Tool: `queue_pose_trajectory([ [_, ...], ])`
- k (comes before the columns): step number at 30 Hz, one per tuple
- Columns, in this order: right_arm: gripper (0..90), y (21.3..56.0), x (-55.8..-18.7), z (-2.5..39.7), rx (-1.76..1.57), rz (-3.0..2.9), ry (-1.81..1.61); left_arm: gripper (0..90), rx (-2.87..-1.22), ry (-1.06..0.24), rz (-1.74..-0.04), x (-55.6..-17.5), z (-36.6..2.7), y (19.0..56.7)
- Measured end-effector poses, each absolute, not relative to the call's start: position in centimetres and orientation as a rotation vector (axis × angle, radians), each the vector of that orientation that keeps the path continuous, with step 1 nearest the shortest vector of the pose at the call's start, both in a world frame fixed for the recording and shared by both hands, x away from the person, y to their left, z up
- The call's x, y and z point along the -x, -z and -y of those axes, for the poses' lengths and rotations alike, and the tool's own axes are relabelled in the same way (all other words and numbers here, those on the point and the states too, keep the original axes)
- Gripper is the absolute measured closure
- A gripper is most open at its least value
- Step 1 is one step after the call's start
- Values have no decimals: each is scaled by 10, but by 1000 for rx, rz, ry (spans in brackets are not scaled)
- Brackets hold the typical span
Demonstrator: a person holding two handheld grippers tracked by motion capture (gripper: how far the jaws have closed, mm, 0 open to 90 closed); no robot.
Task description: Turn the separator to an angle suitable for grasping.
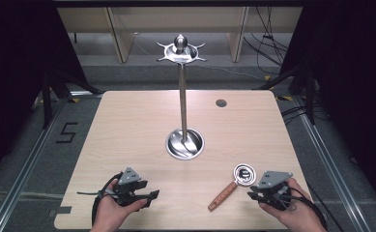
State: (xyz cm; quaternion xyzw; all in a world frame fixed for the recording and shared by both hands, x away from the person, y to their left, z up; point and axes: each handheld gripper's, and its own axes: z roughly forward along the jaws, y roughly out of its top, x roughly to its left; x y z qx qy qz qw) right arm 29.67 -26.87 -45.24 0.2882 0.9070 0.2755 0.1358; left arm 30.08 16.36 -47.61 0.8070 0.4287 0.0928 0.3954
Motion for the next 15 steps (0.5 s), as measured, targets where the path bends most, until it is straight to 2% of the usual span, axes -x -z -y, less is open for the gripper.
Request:
queue_pose_trajectory([
  [4, 897, 453, -296, 261, -845, -2681, -759, 399, -2068, -235, -1064, -300, -165, 475],
  [15, 900, 454, -306, 212, -830, -2901, -608, 398, -2068, -227, -1060, -300, -162, 475],
])
